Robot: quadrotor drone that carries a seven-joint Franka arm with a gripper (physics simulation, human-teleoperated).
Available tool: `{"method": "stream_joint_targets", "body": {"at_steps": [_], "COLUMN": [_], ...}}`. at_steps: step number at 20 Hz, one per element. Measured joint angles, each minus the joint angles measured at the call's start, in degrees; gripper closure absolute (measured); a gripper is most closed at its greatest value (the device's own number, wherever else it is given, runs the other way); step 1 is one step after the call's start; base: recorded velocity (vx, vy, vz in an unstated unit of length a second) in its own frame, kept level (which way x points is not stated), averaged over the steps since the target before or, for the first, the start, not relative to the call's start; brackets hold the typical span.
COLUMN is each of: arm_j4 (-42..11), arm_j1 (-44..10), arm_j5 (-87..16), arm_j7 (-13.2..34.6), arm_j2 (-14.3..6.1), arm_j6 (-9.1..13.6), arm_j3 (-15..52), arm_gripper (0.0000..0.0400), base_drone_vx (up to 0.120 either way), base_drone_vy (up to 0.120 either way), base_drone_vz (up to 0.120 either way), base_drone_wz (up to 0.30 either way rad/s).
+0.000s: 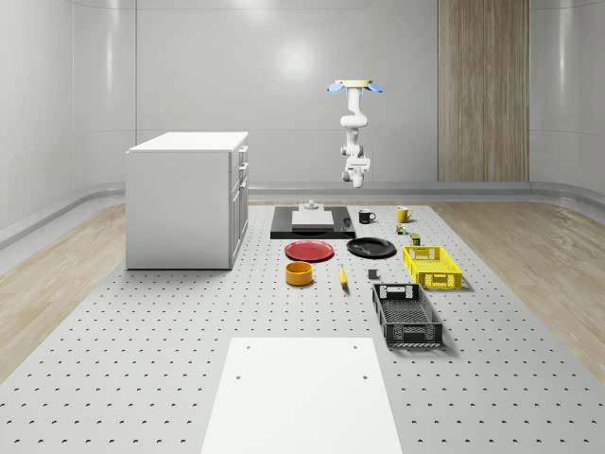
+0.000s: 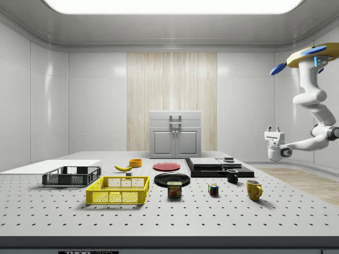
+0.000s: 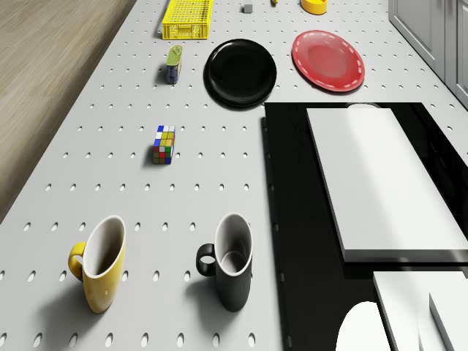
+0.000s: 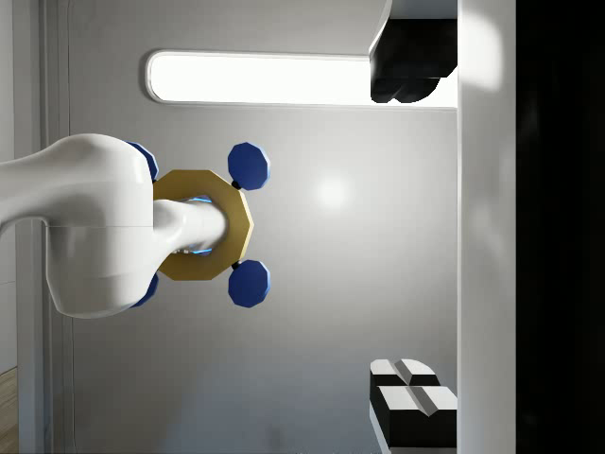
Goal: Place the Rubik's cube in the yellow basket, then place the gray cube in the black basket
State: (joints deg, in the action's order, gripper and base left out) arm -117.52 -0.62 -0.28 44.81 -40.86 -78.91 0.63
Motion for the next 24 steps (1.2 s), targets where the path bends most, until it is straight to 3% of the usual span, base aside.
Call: {"method": "stream_joint_targets", "body": {"at_steps": [15, 21, 24], "arm_j4": [-0.7, -2.5, -5.4], "arm_j1": [-1.2, -3.6, -5.9], "arm_j5": [-5.6, -16.2, -26.4], "arm_j7": [0.7, 2.2, 3.8], "arm_j2": [-0.5, -1.1, -1.8], "arm_j6": [-0.7, -1.2, -1.7], "arm_j3": [4.0, 11.5, 18.5], "arm_gripper": [0.0, 0.0, 0.0], "base_drone_vx": [0.0, 0.007, 0.12], "base_drone_vy": [0.0, 0.067, 0.12], "base_drone_vz": [0.0, 0.0, 0.0], "base_drone_wz": [0.0, 0.0, 0.0]}}
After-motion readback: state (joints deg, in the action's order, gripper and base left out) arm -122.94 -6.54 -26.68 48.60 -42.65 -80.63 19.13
